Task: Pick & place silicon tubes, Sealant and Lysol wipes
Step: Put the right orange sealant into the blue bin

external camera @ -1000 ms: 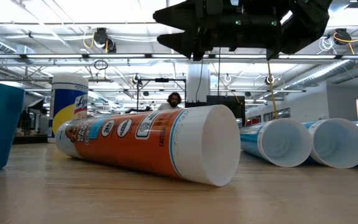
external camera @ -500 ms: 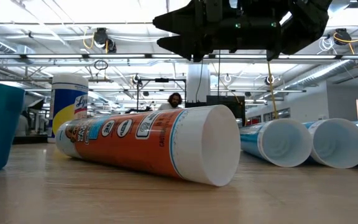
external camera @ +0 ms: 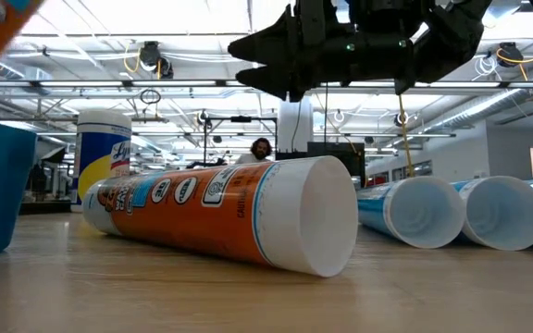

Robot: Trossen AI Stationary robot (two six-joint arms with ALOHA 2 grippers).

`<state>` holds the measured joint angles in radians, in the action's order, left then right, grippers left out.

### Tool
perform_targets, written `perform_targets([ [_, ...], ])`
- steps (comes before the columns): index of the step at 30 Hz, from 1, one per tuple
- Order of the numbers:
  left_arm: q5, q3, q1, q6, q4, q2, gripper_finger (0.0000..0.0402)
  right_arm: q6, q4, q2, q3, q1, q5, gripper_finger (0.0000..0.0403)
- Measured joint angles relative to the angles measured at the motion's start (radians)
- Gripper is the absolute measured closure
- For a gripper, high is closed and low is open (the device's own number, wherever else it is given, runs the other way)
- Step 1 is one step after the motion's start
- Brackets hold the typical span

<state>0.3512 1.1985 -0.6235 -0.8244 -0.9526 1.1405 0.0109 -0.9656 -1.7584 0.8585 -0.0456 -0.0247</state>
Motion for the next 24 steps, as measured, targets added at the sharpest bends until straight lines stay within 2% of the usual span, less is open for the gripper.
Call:
perform_targets([
  [5, -0.071, 0.07, 0.005, -0.219, -0.193, 0.005, 0.018, 0.01, 0.03, 0.0, 0.0, 0.001, -0.001, 0.0028],
  [12, -0.229, 0.001, -0.06, -0.612, -0.411, 0.04, 0.018, 0.012, 0.035, 0.0, 0.0, 0.023, -0.004, 0.0028],
  [17, -0.392, -0.052, -0.088, -0.747, -0.4, 0.112, 0.018, 0.003, 0.036, 0.0, 0.0, 0.046, -0.004, 0.0028],
  [24, -0.479, -0.067, -0.088, -0.816, -0.4, 0.212, 0.018, 0.001, 0.036, 0.0, 0.0, 0.053, -0.001, 0.0028],
])
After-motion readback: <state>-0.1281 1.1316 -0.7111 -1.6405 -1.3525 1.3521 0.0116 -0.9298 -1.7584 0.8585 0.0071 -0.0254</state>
